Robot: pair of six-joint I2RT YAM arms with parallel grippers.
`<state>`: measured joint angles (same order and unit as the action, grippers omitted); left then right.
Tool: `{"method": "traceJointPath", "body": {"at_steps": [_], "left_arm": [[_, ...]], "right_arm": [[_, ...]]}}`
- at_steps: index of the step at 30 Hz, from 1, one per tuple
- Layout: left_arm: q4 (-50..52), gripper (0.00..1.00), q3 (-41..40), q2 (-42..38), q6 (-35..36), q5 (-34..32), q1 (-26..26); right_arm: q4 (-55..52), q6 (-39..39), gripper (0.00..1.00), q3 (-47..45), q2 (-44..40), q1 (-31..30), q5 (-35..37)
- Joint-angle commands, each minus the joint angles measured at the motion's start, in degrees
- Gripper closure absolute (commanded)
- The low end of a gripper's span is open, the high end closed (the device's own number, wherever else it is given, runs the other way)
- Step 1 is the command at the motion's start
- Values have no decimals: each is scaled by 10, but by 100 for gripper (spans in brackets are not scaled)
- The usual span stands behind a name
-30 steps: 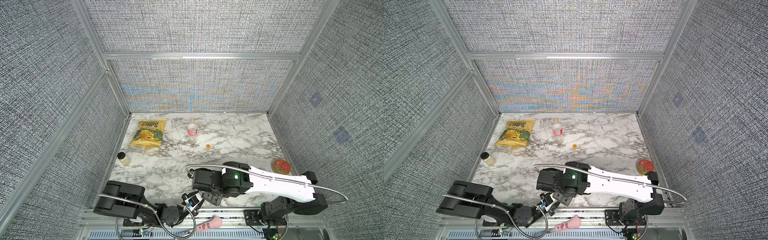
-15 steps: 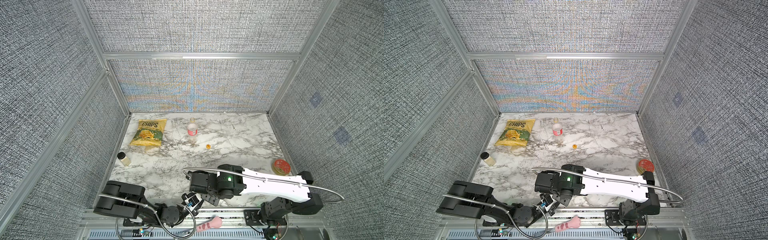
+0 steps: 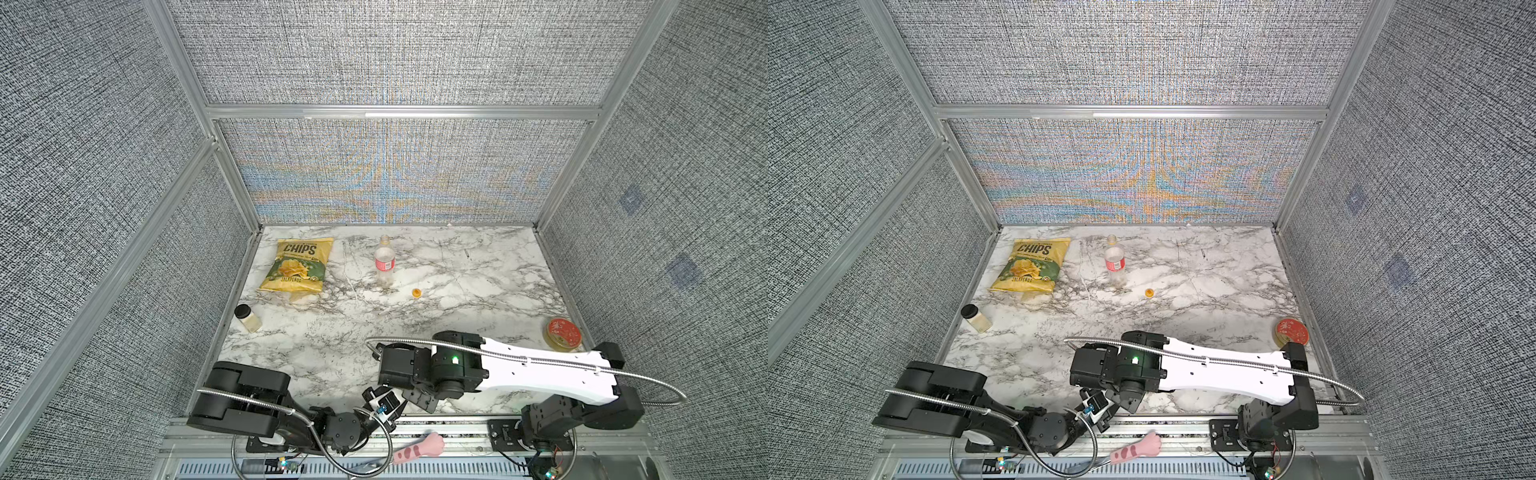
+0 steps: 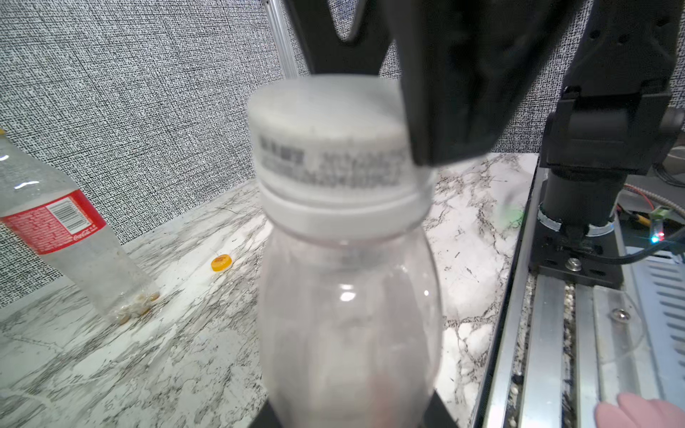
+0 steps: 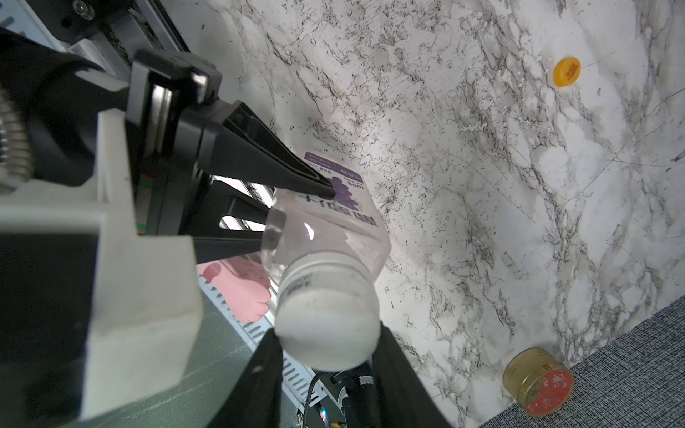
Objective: Screw on the bottle caps
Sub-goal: Screw the bottle cap onto the plastic bottle.
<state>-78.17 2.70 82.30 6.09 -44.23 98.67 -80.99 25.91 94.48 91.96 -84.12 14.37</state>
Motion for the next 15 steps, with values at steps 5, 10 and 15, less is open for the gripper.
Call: {"method": "traceJointPath", "body": {"at_steps": [5,10,15], "left_arm": [[-53,68,2,-1,0,5,0],[-52,68,2,-2,0,5,0],[-55,68,2,-2,1,2,0]], "right_arm": [[38,29,65,-13,-3,6,12],[44,35,66,-11,-2,10,10],[42,60,66,-6,9,10,16]]}}
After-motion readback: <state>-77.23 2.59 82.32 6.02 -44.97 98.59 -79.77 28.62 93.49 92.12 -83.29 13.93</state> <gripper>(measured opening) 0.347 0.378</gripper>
